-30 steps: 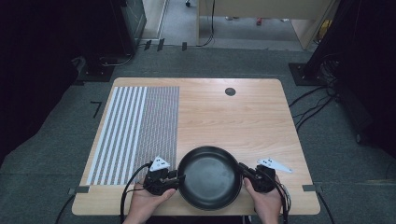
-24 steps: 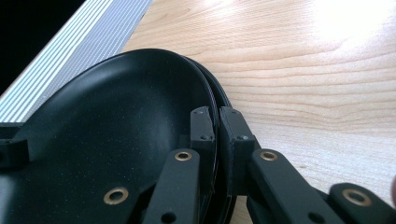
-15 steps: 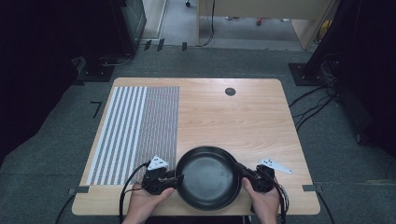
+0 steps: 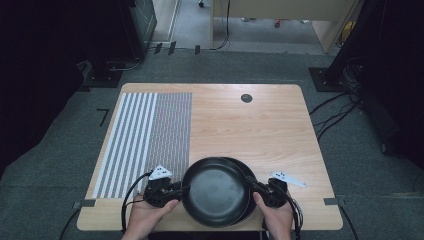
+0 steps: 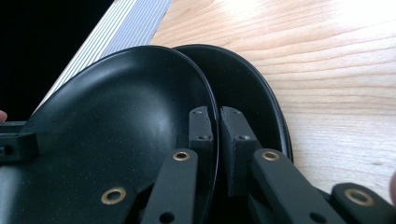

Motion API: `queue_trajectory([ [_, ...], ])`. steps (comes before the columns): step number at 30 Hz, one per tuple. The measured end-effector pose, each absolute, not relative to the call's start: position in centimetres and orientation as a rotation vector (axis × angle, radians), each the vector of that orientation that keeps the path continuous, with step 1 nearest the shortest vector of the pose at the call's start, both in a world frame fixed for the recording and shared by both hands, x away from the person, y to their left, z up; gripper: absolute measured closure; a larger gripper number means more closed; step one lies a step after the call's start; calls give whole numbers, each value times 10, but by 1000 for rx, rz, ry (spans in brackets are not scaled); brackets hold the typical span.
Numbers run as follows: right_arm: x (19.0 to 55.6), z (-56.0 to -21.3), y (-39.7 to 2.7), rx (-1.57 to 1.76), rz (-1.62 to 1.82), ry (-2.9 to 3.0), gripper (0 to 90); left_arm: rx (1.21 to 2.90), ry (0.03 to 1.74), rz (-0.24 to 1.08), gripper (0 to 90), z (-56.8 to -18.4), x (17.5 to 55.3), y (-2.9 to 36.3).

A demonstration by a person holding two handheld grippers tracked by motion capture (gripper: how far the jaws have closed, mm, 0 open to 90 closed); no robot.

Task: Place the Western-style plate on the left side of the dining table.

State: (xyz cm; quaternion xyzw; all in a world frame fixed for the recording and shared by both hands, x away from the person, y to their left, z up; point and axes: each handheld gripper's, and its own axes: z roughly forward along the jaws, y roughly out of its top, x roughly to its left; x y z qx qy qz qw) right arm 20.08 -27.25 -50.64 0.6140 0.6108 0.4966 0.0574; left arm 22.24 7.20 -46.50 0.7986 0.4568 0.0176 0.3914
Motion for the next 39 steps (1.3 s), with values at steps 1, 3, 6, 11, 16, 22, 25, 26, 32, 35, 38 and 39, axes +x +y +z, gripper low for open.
queue_trajectory([
  [1, 201, -507, -272, 1862, 1507, 1858, 838, 2027, 1160, 41, 664, -465, 223, 73],
  [3, 201, -508, -271, 1859, 1511, 1872, 819, 2018, 1159, 25, 669, -466, 223, 75],
  [6, 203, -511, -271, 1871, 1534, 1881, 808, 2015, 1156, 14, 677, -466, 224, 76],
  [11, 204, -513, -269, 1935, 1540, 1872, 787, 1997, 1159, 16, 681, -468, 224, 77],
  [16, 205, -516, -270, 2009, 1584, 1842, 786, 1978, 1173, 13, 689, -470, 222, 76],
  [22, 203, -519, -274, 2129, 1658, 1754, 822, 1955, 1191, 1, 709, -470, 220, 76],
  [25, 199, -518, -275, 2151, 1690, 1707, 834, 1925, 1197, -20, 725, -469, 221, 79],
  [26, 198, -516, -276, 2153, 1708, 1693, 839, 1911, 1202, -26, 734, -468, 222, 80],
  [32, 197, -506, -276, 2125, 1757, 1682, 845, 1869, 1218, -22, 765, -466, 221, 82],
  [35, 198, -506, -276, 2147, 1751, 1681, 845, 1861, 1228, -33, 765, -467, 222, 83],
  [38, 201, -506, -274, 2156, 1742, 1692, 844, 1853, 1238, -23, 767, -466, 222, 85],
  [39, 202, -505, -273, 2150, 1740, 1698, 844, 1845, 1240, -22, 768, -465, 223, 86],
])
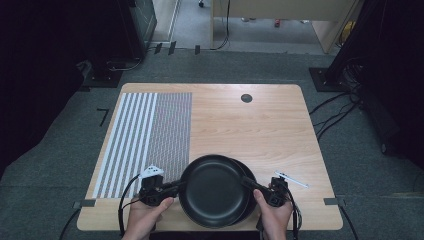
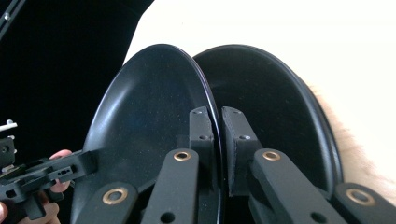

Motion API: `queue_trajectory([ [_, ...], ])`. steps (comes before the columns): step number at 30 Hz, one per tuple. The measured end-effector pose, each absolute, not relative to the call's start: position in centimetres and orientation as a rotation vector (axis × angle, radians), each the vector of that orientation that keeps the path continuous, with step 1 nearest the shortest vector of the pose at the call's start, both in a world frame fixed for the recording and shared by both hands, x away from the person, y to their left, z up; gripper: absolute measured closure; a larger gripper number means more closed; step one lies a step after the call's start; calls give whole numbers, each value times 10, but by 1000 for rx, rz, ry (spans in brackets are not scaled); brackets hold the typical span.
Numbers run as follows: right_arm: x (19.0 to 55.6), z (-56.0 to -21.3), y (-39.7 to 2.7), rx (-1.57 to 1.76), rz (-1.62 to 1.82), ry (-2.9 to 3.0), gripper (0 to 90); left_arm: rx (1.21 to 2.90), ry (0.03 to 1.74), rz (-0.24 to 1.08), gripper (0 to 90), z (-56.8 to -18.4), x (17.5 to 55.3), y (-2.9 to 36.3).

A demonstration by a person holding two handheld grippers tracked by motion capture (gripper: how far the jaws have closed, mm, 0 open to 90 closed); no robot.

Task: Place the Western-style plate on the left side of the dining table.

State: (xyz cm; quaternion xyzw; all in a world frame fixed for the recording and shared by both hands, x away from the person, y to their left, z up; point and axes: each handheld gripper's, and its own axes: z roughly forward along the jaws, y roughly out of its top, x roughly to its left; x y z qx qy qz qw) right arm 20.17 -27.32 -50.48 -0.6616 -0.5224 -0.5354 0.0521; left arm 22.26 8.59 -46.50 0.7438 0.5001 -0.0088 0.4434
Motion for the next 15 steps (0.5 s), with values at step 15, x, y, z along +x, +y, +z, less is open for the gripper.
queue_trajectory([
  [15, 239, -473, -239, -1927, -1618, -1676, 845, 1720, 1295, 27, 779, -447, 235, 125],
])
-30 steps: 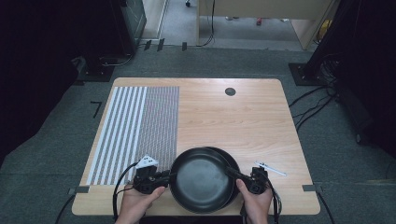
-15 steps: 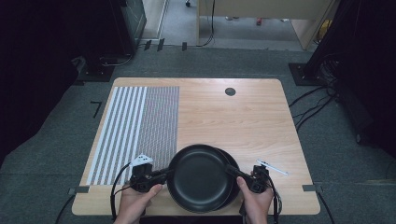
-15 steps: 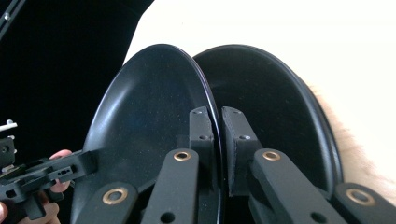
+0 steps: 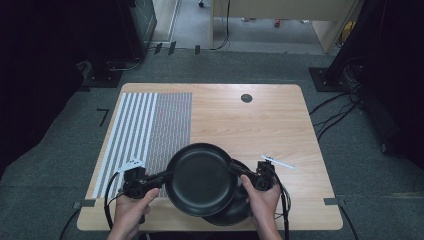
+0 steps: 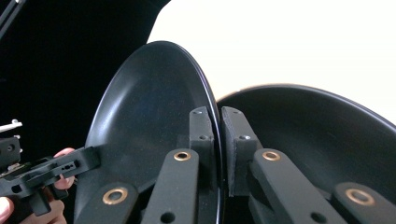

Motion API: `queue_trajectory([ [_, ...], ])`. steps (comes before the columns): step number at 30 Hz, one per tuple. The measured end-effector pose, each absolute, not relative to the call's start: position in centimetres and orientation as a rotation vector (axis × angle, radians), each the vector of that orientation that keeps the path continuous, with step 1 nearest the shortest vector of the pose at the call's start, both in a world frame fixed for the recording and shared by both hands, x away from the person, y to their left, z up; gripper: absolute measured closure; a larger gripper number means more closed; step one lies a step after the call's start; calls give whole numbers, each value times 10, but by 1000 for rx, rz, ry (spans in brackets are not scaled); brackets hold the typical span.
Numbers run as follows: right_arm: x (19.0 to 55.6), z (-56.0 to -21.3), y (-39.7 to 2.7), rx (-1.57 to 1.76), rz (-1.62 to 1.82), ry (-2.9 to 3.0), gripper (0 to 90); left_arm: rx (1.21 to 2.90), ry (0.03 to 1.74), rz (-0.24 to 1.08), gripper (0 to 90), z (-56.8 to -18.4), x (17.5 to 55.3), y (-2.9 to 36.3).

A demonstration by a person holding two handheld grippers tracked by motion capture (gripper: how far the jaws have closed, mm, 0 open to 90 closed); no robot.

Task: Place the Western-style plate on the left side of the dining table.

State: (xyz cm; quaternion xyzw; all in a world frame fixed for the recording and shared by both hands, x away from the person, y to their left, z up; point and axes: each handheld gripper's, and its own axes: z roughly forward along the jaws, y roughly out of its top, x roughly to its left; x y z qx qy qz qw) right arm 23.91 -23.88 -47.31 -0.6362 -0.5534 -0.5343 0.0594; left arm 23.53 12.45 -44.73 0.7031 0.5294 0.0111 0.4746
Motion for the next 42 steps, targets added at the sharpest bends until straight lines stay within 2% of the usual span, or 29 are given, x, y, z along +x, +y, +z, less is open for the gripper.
queue_trajectory([
  [19, 312, -447, -164, -1769, -1565, -1811, 846, 1576, 1400, 115, 782, -437, 259, 195],
  [42, 389, -454, -107, -1663, -1466, -1877, 844, 1481, 1515, 161, 781, -448, 295, 240],
])
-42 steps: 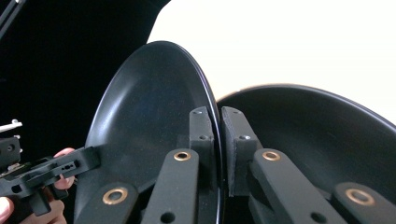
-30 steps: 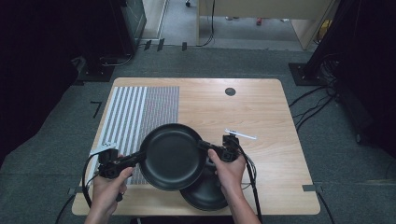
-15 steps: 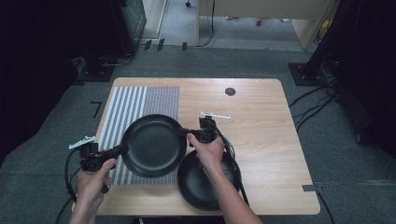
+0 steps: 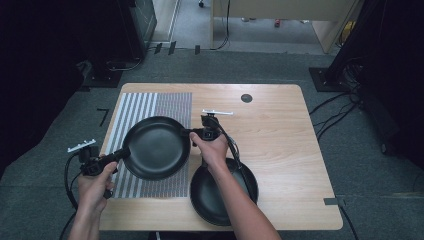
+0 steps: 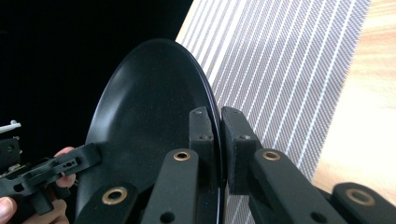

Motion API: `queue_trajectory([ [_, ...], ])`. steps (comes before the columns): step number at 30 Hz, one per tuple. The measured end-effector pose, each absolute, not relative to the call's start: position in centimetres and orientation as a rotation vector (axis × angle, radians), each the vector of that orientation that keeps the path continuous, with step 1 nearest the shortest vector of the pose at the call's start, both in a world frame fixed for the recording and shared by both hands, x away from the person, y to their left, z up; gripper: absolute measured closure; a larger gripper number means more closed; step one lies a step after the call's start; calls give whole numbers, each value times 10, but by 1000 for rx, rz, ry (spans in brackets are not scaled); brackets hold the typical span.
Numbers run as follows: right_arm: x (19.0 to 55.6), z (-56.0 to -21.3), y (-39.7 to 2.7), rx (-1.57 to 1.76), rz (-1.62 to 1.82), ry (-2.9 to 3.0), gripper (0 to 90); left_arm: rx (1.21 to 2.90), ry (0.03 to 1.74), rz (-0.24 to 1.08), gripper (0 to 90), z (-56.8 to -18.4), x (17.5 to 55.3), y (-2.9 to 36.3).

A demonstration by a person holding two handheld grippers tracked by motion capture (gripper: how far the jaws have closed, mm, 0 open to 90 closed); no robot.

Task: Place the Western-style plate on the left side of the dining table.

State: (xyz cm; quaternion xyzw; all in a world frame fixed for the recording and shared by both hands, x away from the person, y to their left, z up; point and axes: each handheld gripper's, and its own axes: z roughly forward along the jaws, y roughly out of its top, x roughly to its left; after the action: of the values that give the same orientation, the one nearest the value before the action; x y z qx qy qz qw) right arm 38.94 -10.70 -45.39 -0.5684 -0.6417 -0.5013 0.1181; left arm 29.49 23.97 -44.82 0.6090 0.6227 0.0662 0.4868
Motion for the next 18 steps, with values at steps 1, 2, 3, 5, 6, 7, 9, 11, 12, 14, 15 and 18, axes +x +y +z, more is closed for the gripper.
queue_trajectory([
  [1, 396, -455, -103, -1656, -1457, -1883, 844, 1471, 1523, 163, 781, -450, 299, 243],
  [2, 399, -456, -101, -1652, -1456, -1890, 844, 1466, 1529, 163, 781, -452, 301, 245],
  [3, 403, -456, -99, -1650, -1448, -1893, 844, 1457, 1536, 162, 781, -453, 303, 246],
  [5, 409, -458, -94, -1648, -1433, -1895, 843, 1456, 1549, 167, 782, -455, 306, 249],
  [6, 409, -458, -94, -1648, -1433, -1895, 843, 1456, 1549, 167, 782, -455, 306, 249],
  [7, 416, -461, -89, -1645, -1424, -1891, 843, 1439, 1564, 179, 782, -457, 311, 253],
  [9, 420, -463, -87, -1642, -1416, -1885, 843, 1413, 1576, 189, 788, -458, 314, 256],
  [11, 429, -468, -82, -1640, -1410, -1863, 843, 1406, 1590, 203, 788, -459, 319, 257],
  [12, 432, -470, -80, -1641, -1411, -1864, 842, 1405, 1596, 212, 788, -460, 323, 257],
  [14, 440, -472, -79, -1644, -1407, -1863, 842, 1401, 1599, 214, 788, -463, 330, 256],
  [15, 443, -474, -79, -1646, -1408, -1863, 842, 1400, 1602, 210, 788, -465, 334, 256],
  [18, 453, -478, -80, -1658, -1395, -1863, 841, 1398, 1613, 202, 788, -471, 344, 254],
])
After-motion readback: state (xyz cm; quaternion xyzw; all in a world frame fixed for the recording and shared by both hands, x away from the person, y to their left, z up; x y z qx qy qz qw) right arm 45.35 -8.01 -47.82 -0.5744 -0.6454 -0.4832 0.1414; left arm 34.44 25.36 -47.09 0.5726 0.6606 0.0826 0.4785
